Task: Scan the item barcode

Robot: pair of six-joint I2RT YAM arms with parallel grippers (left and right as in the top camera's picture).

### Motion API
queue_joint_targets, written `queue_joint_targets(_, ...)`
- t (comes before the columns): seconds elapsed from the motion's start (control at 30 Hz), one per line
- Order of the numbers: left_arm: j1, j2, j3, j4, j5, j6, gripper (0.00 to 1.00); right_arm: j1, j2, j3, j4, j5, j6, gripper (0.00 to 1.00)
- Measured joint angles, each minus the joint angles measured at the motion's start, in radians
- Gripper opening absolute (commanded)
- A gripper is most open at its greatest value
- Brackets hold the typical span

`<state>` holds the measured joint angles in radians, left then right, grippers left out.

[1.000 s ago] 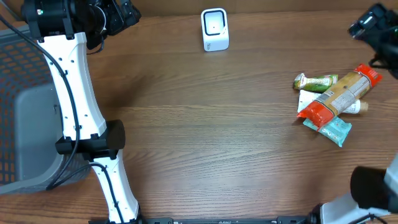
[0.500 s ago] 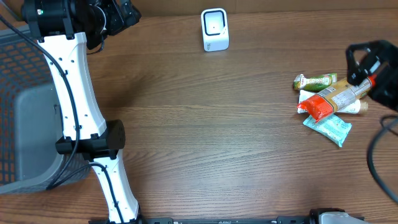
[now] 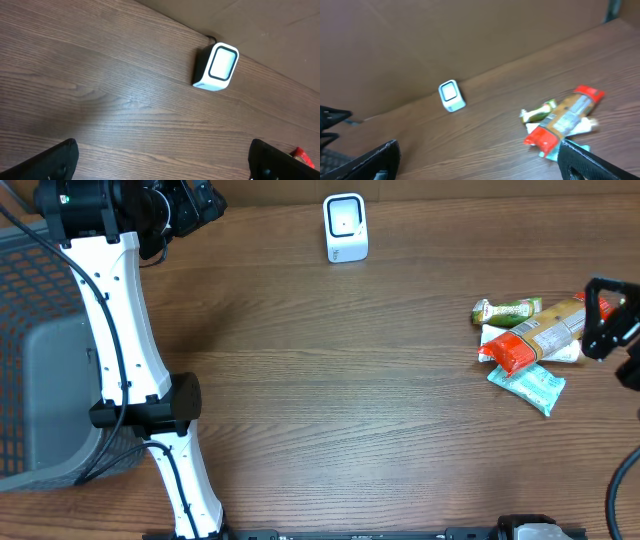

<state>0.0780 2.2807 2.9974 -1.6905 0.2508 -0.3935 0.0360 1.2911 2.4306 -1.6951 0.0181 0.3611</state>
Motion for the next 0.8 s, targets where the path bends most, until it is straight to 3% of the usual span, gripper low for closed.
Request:
queue_joint_targets(0.2, 0.0, 0.0, 0.0, 0.0, 0.0, 0.0, 0.99, -0.002, -0.1, -0.195, 0.146, 0.085, -0.023, 1.0)
queue_joint_targets(0.63, 0.0, 0.0, 0.0, 0.0, 0.0, 0.0, 0.99, -0.032, -0.616, -1.258, 1.064, 0.086, -0.047, 1.0)
queue_joint_targets(0.8, 0.0, 0.0, 0.0, 0.0, 0.0, 0.0, 1.0, -0.035, -0.777, -1.707, 1.51, 0.023, -0.047, 1.0)
